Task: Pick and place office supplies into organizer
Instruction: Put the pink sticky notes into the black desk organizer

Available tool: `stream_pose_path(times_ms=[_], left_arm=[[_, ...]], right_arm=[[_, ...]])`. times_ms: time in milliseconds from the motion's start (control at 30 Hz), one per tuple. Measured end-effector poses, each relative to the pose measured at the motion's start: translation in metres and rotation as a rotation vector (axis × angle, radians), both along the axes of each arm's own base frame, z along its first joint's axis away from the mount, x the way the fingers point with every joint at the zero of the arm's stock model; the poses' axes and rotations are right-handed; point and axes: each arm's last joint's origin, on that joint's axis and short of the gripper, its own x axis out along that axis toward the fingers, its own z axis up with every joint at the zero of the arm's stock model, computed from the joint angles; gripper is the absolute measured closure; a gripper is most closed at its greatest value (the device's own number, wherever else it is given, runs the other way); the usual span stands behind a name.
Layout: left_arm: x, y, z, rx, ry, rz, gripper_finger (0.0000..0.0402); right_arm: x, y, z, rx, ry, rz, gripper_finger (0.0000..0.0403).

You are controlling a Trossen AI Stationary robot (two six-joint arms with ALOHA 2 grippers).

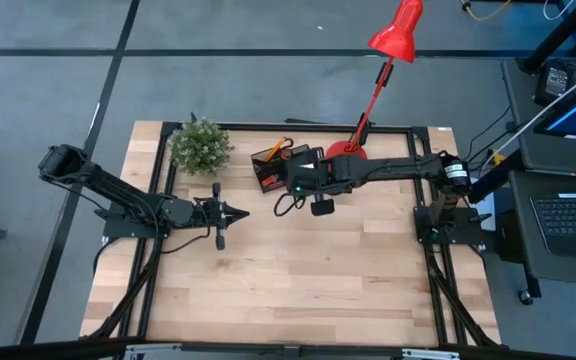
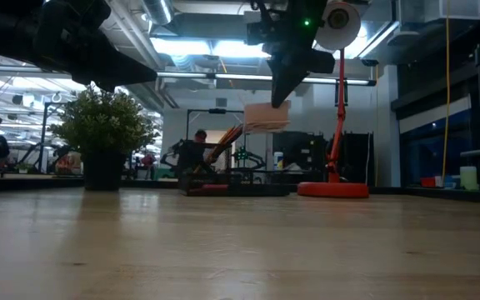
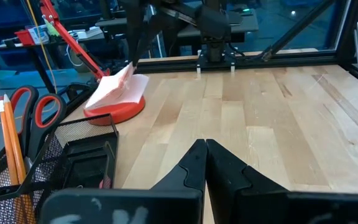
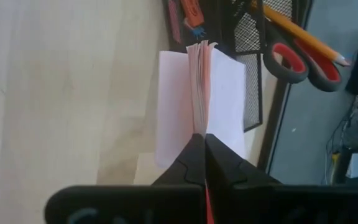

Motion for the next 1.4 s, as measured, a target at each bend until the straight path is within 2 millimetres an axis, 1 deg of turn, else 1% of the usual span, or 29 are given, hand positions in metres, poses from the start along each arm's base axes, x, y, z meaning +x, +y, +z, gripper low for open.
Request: stream_pose_path(times_ms=[200, 467, 667, 833, 1033, 1300, 1400], left_arm=[[0.000, 0.000, 0.000, 0.000, 0.000, 0.000, 0.0396], [0.000, 0.000, 0.000, 0.000, 0.000, 0.000, 0.0400], [0.000, 0.000, 0.000, 0.000, 0.000, 0.000, 0.0396], [0.000, 0.000, 0.000, 0.000, 0.000, 0.000, 0.0399], [0.000, 0.000, 0.000, 0.000, 0.001, 0.000, 0.0398], [0.000, 0.000, 0.000, 0.001, 0.002, 0.002, 0.0396], [0.000, 0.000, 0.000, 0.001, 0.002, 0.003, 0.0396]], right_arm=[[0.001, -0.018, -0.003, 0.034, -0.019, -0.012, 0.0403], [-0.004, -0.042, -0.040, 0.015, 0.019, -0.010, 0.0403], [-0.002, -0.057, -0.051, -0.010, -0.029, 0.022, 0.0403], [-0.002, -0.070, -0.051, -0.015, -0.037, 0.037, 0.0403], [-0.002, -0.084, -0.051, 0.020, -0.063, 0.069, 0.0403], [-0.002, -0.096, -0.058, 0.033, -0.058, 0.063, 0.0403], [-0.001, -0.100, -0.064, 0.039, -0.047, 0.057, 0.0403]])
